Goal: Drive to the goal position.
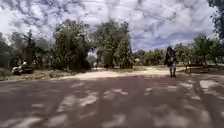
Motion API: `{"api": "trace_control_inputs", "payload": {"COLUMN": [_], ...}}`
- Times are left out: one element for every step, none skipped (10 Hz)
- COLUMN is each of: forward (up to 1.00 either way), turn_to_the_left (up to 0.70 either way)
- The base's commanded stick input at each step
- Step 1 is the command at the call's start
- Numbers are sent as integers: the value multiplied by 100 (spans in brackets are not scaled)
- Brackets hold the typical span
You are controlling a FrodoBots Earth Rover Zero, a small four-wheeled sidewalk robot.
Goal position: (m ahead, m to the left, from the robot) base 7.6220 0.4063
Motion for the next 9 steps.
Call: {"api": "trace_control_inputs", "payload": {"forward": [84,78,71,70,70,70,70,70,70], "turn_to_the_left": [0,0,0,0,0,0,0,0,0]}}
